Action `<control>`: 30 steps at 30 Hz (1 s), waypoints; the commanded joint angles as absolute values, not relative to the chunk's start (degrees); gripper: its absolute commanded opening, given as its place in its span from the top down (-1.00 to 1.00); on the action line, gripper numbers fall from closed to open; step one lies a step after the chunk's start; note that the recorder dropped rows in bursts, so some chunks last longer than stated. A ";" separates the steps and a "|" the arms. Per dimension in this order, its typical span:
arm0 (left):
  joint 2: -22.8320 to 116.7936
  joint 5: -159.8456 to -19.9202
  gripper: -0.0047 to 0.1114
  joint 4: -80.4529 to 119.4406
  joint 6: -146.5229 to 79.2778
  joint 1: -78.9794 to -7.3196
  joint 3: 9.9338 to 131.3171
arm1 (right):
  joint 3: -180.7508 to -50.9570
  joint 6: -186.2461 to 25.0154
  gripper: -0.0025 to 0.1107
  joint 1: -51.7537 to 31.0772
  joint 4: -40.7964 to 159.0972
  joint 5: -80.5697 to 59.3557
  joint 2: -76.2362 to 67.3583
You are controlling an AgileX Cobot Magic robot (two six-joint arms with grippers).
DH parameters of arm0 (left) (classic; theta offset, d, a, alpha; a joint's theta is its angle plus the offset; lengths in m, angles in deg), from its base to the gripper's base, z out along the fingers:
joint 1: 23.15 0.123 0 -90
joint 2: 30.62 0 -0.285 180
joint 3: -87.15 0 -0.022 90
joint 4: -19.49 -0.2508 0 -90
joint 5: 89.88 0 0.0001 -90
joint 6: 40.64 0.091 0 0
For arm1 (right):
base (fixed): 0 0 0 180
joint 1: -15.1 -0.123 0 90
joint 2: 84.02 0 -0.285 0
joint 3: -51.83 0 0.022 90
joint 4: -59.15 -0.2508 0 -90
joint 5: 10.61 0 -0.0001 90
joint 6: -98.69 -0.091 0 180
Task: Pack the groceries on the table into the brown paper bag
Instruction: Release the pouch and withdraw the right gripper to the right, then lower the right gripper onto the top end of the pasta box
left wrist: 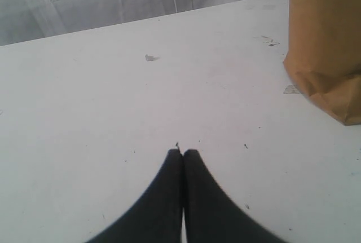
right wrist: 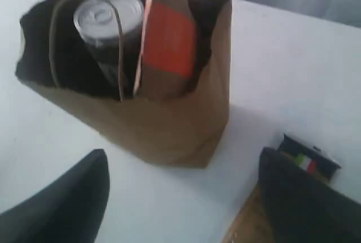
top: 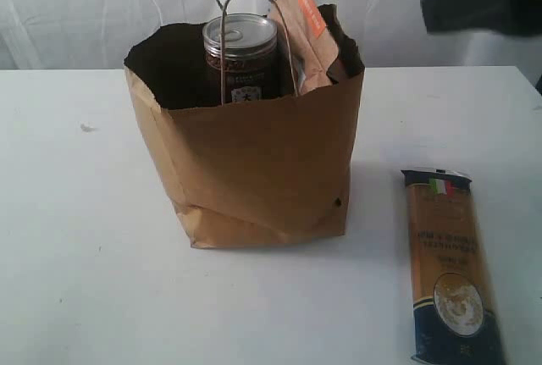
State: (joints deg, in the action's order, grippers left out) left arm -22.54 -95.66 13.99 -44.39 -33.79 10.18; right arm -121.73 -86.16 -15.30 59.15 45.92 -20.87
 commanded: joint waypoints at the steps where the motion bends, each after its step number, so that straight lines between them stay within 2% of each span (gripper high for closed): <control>1: -22.83 -95.49 0.92 14.03 -44.46 -33.60 9.93 | -105.79 -87.58 -0.23 -15.18 57.63 44.99 -29.95; 4: -22.83 -95.49 0.92 14.03 -44.46 -33.60 9.93 | -95.46 -90.13 -0.07 -15.18 57.63 41.15 -35.95; 9: -22.83 -95.49 0.92 14.03 -44.46 -33.60 9.93 | -82.52 -101.88 0.51 -15.18 57.63 28.27 -44.50; 11: -22.83 -95.49 0.92 14.03 -44.46 -33.60 9.93 | -78.52 -105.85 0.61 -15.18 57.63 26.18 -45.43; 18: -22.83 -95.49 0.92 14.03 -44.46 -33.60 9.93 | -76.95 -103.79 0.63 -15.18 61.10 25.49 -44.36; 22: -22.83 -95.49 0.92 14.03 -44.46 -33.60 9.93 | -80.26 -103.41 0.63 -15.18 65.38 32.14 -37.18; 30: -22.83 -95.49 0.92 14.03 -44.46 -33.60 9.93 | -83.55 -101.93 0.63 -15.07 66.65 29.45 -25.44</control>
